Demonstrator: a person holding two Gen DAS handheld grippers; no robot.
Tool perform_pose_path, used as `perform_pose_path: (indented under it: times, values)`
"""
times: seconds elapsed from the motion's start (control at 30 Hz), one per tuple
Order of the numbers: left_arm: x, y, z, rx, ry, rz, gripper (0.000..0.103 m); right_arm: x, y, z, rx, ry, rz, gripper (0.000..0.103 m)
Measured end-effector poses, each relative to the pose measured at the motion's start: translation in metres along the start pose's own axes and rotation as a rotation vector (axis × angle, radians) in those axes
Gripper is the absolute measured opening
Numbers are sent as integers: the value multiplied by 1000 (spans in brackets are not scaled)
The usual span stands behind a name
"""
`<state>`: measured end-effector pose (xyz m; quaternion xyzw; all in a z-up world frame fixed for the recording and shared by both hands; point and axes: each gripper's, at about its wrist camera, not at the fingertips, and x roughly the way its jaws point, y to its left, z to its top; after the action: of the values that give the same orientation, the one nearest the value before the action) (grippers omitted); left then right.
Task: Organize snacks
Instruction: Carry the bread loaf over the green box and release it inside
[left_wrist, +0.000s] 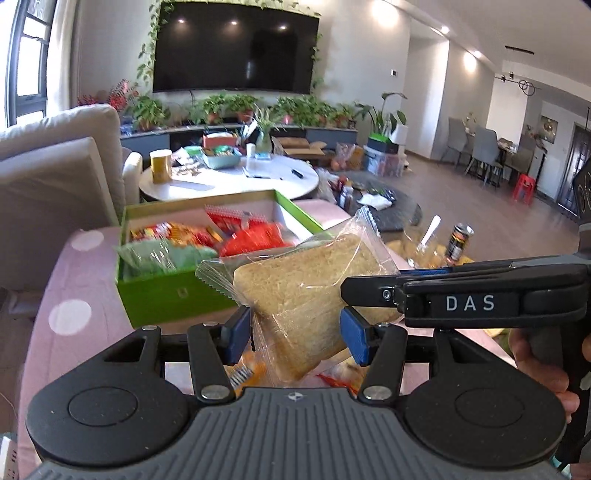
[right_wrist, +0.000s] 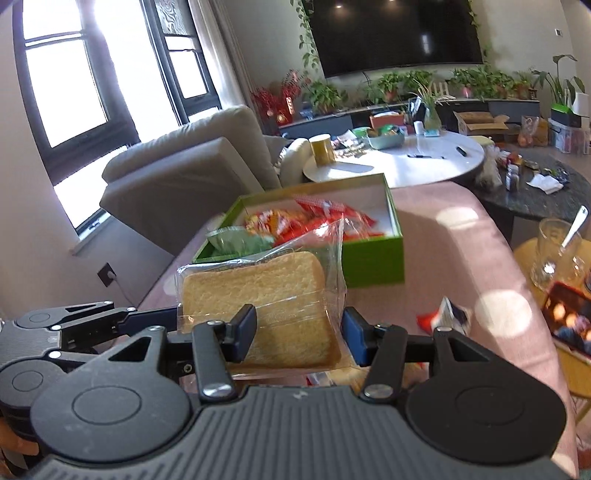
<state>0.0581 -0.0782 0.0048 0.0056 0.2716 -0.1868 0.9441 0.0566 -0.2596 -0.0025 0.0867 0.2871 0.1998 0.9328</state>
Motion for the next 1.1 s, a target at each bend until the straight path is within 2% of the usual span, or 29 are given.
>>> perform_pose_path:
  times: [0.53, 0.67, 1.1]
  values:
    - [28, 17, 40, 3, -55, 47, 49, 27, 1, 45, 0, -62, 18, 54]
    - [41, 19, 47, 2, -50, 45, 49, 32, -5, 49, -15, -74, 24, 54]
    - [96, 14, 78, 70, -43, 79, 50, 65, -35, 75, 50, -71, 26, 55]
